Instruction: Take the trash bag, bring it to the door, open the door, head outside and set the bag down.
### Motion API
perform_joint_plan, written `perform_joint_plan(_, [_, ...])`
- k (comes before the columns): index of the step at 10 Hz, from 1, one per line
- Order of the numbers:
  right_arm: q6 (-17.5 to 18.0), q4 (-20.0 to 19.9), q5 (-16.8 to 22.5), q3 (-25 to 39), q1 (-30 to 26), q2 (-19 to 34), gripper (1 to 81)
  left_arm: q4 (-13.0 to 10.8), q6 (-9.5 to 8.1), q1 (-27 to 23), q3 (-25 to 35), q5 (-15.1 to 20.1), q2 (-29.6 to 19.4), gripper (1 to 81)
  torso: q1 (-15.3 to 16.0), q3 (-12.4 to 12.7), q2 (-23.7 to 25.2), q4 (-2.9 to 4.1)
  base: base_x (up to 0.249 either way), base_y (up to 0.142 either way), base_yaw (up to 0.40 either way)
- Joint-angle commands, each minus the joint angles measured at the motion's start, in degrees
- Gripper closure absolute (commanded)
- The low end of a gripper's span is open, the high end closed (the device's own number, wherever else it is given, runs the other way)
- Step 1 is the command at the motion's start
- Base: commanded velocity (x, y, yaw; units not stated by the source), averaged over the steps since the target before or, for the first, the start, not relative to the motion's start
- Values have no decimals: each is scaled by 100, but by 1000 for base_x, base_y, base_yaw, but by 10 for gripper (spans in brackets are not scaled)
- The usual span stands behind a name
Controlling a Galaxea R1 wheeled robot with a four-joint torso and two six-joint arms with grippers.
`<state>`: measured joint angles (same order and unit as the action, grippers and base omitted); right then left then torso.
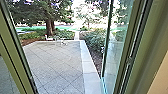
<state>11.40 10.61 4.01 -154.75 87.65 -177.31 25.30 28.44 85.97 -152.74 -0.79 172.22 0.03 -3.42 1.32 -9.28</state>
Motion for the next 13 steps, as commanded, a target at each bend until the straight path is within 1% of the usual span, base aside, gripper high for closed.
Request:
perform_joint_plan(1, [-76, 100, 372, 60, -182, -96, 10, -25, 39, -260, 24, 360, -3, 811, 2, 0, 0, 0, 113, 0, 0])
perform_joint_plan(13, [-85, 100, 381, 51, -182, -96, 10, -16, 39, -260, 25, 360, -3, 811, 0, 0, 0, 0, 114, 0, 0])
